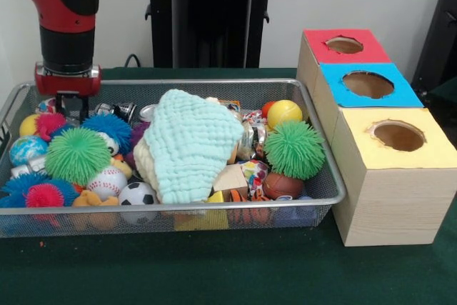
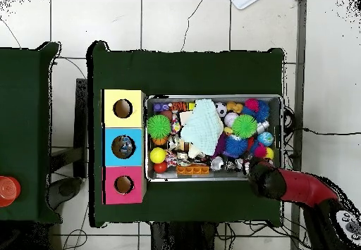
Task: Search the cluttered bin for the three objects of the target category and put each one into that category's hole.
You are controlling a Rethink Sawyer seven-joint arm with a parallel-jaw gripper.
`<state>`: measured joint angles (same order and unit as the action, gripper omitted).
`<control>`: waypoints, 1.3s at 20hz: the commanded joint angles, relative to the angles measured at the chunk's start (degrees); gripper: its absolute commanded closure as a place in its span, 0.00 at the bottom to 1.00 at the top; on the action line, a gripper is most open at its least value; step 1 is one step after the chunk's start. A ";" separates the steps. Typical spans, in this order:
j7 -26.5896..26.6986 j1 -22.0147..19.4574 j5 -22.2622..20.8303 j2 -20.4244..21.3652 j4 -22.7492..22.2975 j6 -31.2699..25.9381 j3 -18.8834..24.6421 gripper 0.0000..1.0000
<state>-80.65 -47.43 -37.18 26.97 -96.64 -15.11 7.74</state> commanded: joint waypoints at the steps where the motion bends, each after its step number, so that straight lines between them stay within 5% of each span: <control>1: 0.87 -3.22 1.94 -4.02 1.36 -5.49 7.54 1.00; 4: 3.03 -2.79 7.40 5.25 -2.52 -14.17 11.29 1.00; 6: 3.67 -3.35 9.77 7.33 -3.05 -16.69 13.64 1.00; 11: 5.08 -5.84 12.68 8.21 -3.77 -17.97 19.33 1.00; 20: 4.90 -5.61 13.78 9.59 -2.71 -21.09 21.45 1.00; 26: 3.13 -2.65 9.30 5.44 0.01 -22.54 15.32 1.00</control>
<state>-80.65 -52.29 -25.44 35.75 -97.91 -28.62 23.35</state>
